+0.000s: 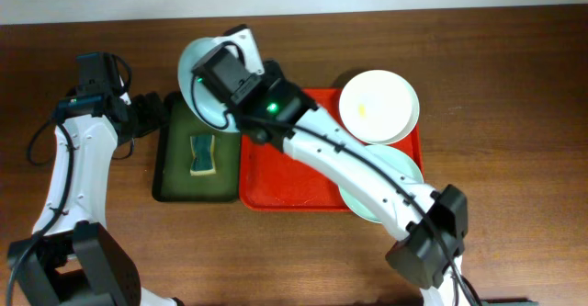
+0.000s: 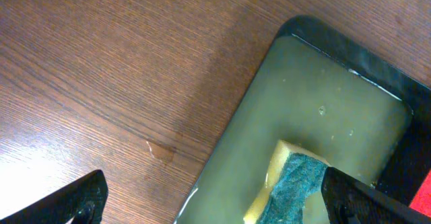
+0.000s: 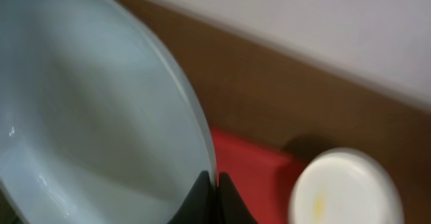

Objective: Clean dirty plates on tray and stack at the side
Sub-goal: 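Lift the light-blue plate with the right gripper and carry it rightward, then place the light-blue plate on the table right of the red tray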

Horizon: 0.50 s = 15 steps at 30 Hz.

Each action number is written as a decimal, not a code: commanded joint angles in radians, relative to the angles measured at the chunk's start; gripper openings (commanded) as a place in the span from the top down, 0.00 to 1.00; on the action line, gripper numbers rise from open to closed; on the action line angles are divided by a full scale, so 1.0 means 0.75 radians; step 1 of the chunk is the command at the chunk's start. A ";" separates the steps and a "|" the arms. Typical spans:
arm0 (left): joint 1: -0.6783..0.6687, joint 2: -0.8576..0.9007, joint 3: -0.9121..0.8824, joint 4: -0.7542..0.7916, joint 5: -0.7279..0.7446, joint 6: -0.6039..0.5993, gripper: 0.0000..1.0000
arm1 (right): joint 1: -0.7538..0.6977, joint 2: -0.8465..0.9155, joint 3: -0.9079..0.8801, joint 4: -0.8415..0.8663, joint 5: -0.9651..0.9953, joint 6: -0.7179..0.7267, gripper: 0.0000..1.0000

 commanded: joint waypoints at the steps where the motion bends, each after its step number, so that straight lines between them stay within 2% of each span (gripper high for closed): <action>1: 0.007 -0.018 0.014 0.002 -0.002 -0.018 0.01 | -0.067 -0.004 -0.006 -0.094 -0.336 0.202 0.96; 3: 0.007 -0.018 0.014 0.001 -0.002 -0.018 0.01 | -0.122 -0.004 -0.010 -0.183 -0.394 0.203 0.96; 6: 0.007 -0.018 0.014 0.002 -0.002 -0.018 0.01 | -0.200 -0.004 -0.010 -0.202 -0.434 0.213 0.96; 11: 0.007 -0.018 0.014 0.002 -0.002 -0.018 0.01 | -0.489 -0.004 -0.010 -0.209 -0.697 0.238 0.96; 15: 0.007 -0.018 0.014 0.002 -0.002 -0.018 0.00 | -0.767 -0.004 -0.010 -0.318 -0.742 0.237 0.96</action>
